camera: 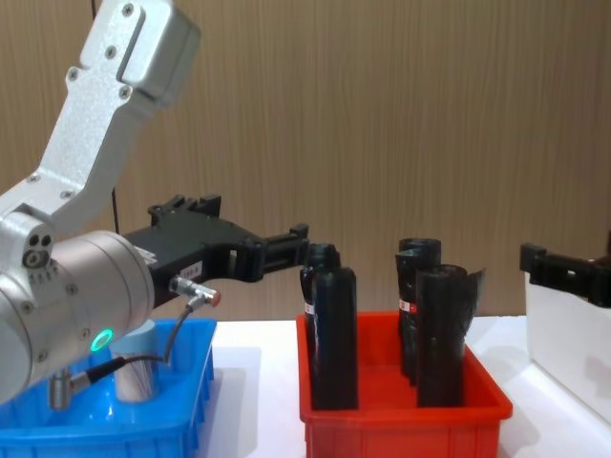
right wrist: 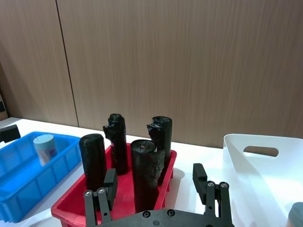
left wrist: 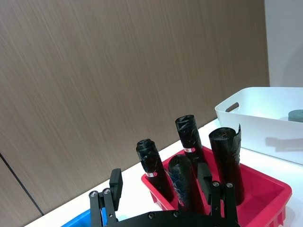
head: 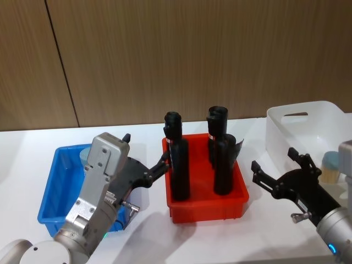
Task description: Pick the cotton swabs from the blue box and place them into the white box.
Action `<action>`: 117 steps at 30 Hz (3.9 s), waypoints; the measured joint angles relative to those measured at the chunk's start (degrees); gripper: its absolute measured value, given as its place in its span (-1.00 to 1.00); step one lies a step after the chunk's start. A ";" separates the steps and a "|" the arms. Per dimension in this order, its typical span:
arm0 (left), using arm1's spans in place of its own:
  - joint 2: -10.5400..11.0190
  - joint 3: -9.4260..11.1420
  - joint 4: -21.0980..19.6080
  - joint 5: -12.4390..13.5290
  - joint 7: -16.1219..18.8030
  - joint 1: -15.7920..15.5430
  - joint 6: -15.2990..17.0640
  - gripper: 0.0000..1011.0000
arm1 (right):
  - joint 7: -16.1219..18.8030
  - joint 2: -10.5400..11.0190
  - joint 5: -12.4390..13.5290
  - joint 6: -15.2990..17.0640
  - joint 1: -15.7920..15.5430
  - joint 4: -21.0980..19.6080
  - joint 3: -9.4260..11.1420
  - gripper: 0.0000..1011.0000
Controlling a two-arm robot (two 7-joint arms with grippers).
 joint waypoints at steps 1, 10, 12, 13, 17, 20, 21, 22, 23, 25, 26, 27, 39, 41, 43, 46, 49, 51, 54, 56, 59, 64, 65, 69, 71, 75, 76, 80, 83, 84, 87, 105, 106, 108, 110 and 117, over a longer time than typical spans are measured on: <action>0.00 0.00 0.00 0.00 0.00 0.00 0.00 0.99 | 0.21 0.00 0.05 0.10 0.16 0.14 0.06 0.98; 0.00 0.00 0.00 0.00 0.00 0.00 0.00 0.99 | 4.41 0.21 1.37 2.01 2.75 3.44 0.89 0.98; 0.00 0.00 0.00 0.00 0.00 0.00 0.00 0.99 | 5.44 0.27 1.73 2.28 3.40 4.28 1.08 0.98; 0.00 0.00 0.00 -0.01 -0.01 0.00 0.00 0.99 | 6.36 0.33 1.93 2.45 3.99 5.00 1.25 0.98; 0.00 0.00 0.00 0.00 0.00 0.00 0.00 0.99 | 9.04 0.47 2.78 2.94 5.61 7.11 1.71 0.98; 0.00 0.00 0.00 0.00 0.00 0.00 0.00 0.99 | 11.34 0.55 3.38 3.21 6.90 8.87 2.03 0.98; 0.00 0.00 0.00 0.00 0.00 0.00 0.00 0.99 | 12.06 0.58 3.58 3.25 7.19 9.26 2.09 0.98; 0.00 0.00 0.00 0.00 -0.01 0.00 0.00 0.99 | 13.11 0.60 3.83 3.30 7.82 10.13 2.21 0.98; 0.00 0.00 0.00 0.00 -0.01 0.00 0.00 0.99 | 13.67 0.61 3.99 3.32 8.18 10.66 2.26 0.98; 0.00 0.00 0.00 0.00 0.00 0.00 0.00 0.99 | 14.94 0.61 4.23 3.36 8.77 11.48 2.34 0.98; 0.00 0.00 0.00 0.00 0.00 0.00 0.00 0.99 | 16.03 0.61 4.49 3.37 9.45 12.48 2.43 0.98; 0.00 0.00 0.00 0.00 0.00 0.00 0.00 0.99 | 16.52 0.60 4.55 3.37 9.73 12.90 2.44 0.98; 0.00 0.00 0.00 0.00 0.00 0.00 0.00 0.99 | 23.48 -0.34 4.65 3.14 14.60 19.48 2.00 0.98; 0.00 0.00 0.00 0.00 0.00 0.00 0.00 0.99 | 24.05 -0.52 4.38 3.10 15.13 20.16 1.86 0.98; 0.00 0.00 0.00 0.00 -0.01 0.00 0.00 0.99 | 24.88 -0.86 3.88 3.01 16.11 21.29 1.61 0.98; 0.00 0.00 0.00 0.00 0.00 0.00 -0.01 0.99 | 25.83 -1.30 3.06 2.92 17.39 22.92 1.22 0.98; 0.00 0.00 0.00 0.00 0.00 0.00 0.00 0.99 | 26.61 -1.79 2.27 2.82 18.58 24.64 0.84 0.98; 0.00 0.00 0.00 0.00 0.00 0.00 -0.01 0.99 | 27.05 -2.18 1.73 2.74 19.59 26.04 0.55 0.98; 0.00 0.00 0.00 0.00 0.00 0.00 0.00 0.99 | 27.45 -2.53 1.19 2.62 20.45 27.26 0.30 0.98; 0.00 0.00 0.00 0.00 0.00 0.00 -0.01 0.99 | 27.74 -2.92 0.76 2.48 21.39 28.64 0.05 0.98; 0.00 0.00 0.00 0.00 0.00 0.00 -0.01 0.99 | 28.04 -3.39 0.19 2.26 22.63 30.46 -0.25 0.98; 0.00 0.00 0.00 0.00 0.00 0.00 -0.01 0.99 | 28.18 -4.07 -0.56 1.87 24.35 33.00 -0.58 0.98; 0.00 0.00 0.00 0.00 0.00 0.00 -0.01 0.99 | 28.19 -4.22 -0.74 1.78 24.74 33.57 -0.65 0.98; 0.00 0.00 0.00 0.00 0.00 0.00 -0.01 0.99 | 28.20 -4.93 -1.48 1.24 26.70 36.40 -0.96 0.98; 0.00 0.00 0.00 0.00 0.00 0.00 -0.01 0.99 | 28.20 -5.20 -1.73 1.03 27.46 37.47 -1.07 0.98; 0.00 0.00 0.00 0.00 0.00 0.00 -0.01 0.99 | 28.17 -5.84 -2.29 0.55 29.10 39.80 -1.32 0.98; 0.00 0.00 0.00 0.00 0.00 0.00 -0.01 0.99 | 28.16 -5.97 -2.38 0.45 29.40 40.22 -1.38 0.98; 0.00 0.00 0.00 0.00 0.00 0.00 -0.01 0.99 | 28.08 -6.68 -3.02 -0.06 31.21 42.71 -1.74 0.98; 0.00 0.00 0.00 0.01 0.00 0.00 -0.01 0.99 | 28.01 -7.15 -3.47 -0.44 32.40 44.38 -2.00 0.98; 0.00 0.00 0.00 0.00 0.00 0.00 0.00 0.99 | 27.99 -7.26 -3.59 -0.52 32.67 44.75 -2.07 0.98; 0.00 0.00 0.00 0.01 0.00 0.00 -0.01 0.99 | 27.91 -7.74 -4.02 -0.93 33.85 46.36 -2.32 0.98; 0.00 0.00 0.00 0.00 0.00 0.00 -0.01 0.99 | 29.04 -10.29 -5.99 -3.53 40.08 55.86 -3.87 0.63; 0.00 0.01 0.00 0.00 0.00 0.00 -0.01 0.99 | 29.17 -10.40 -6.07 -3.61 40.31 56.24 -3.96 0.61; 0.00 0.00 0.00 0.01 0.00 0.00 -0.01 0.99 | 29.59 -10.63 -6.30 -3.86 40.82 57.13 -4.15 0.48; 0.00 0.00 0.00 0.00 0.00 0.00 -0.01 0.99 | 29.82 -10.75 -6.35 -3.97 41.11 57.66 -4.29 0.29; 0.00 0.00 0.00 0.00 0.00 0.00 -0.01 0.99 | 30.51 -11.00 -6.44 -4.17 41.65 58.41 -4.67 0.09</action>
